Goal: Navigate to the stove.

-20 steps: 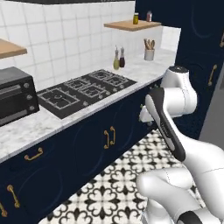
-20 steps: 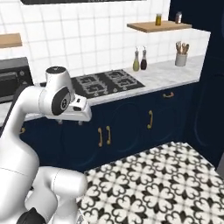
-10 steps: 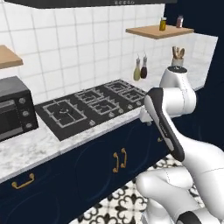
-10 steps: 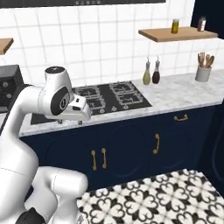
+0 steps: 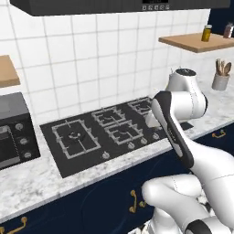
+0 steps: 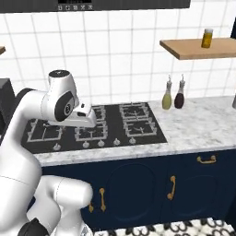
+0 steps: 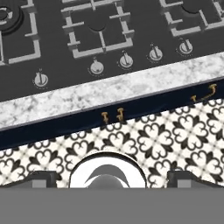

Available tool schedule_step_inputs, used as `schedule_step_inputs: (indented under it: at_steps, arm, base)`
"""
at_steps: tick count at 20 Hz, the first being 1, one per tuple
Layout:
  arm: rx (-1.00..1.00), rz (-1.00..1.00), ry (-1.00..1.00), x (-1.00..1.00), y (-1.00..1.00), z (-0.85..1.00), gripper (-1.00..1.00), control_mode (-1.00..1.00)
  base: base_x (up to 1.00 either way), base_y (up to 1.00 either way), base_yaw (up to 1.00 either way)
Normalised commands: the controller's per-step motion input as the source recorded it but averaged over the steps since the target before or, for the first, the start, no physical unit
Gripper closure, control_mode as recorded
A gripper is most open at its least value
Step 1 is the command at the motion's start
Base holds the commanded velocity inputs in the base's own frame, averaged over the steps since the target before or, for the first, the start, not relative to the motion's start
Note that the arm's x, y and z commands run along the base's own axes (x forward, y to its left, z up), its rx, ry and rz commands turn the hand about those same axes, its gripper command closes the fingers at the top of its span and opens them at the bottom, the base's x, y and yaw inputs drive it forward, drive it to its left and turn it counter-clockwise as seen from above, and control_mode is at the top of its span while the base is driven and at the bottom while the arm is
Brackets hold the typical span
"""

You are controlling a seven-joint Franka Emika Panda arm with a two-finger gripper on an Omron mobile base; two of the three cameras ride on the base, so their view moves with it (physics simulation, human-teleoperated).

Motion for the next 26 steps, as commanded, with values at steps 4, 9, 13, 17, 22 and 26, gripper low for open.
schedule_step_inputs:
  at_steps: [4, 9, 13, 17, 22, 26]
  arm:
    - [0.00, 0.00, 0.00, 0.00, 0.00, 0.00, -1.00, 1.00]
    - [0.00, 0.00, 0.00, 0.00, 0.00, 0.00, -1.00, 1.00]
    - [0.00, 0.00, 0.00, 0.00, 0.00, 0.00, -1.00, 1.00]
    - [0.00, 0.00, 0.00, 0.00, 0.00, 0.00, -1.00, 1.00]
    - [0.00, 0.00, 0.00, 0.00, 0.00, 0.00, -1.00, 1.00]
    - [0.00, 0.00, 0.00, 0.00, 0.00, 0.00, -1.00, 1.00]
  base:
    - [0.45, -0.31, 0.34]
    - [0.01, -0.63, 0.23]
    - [0.28, -0.40, 0.15]
    - [0.49, 0.00, 0.08]
    - [0.38, 0.00, 0.07]
    - [0.02, -0.01, 0.04]
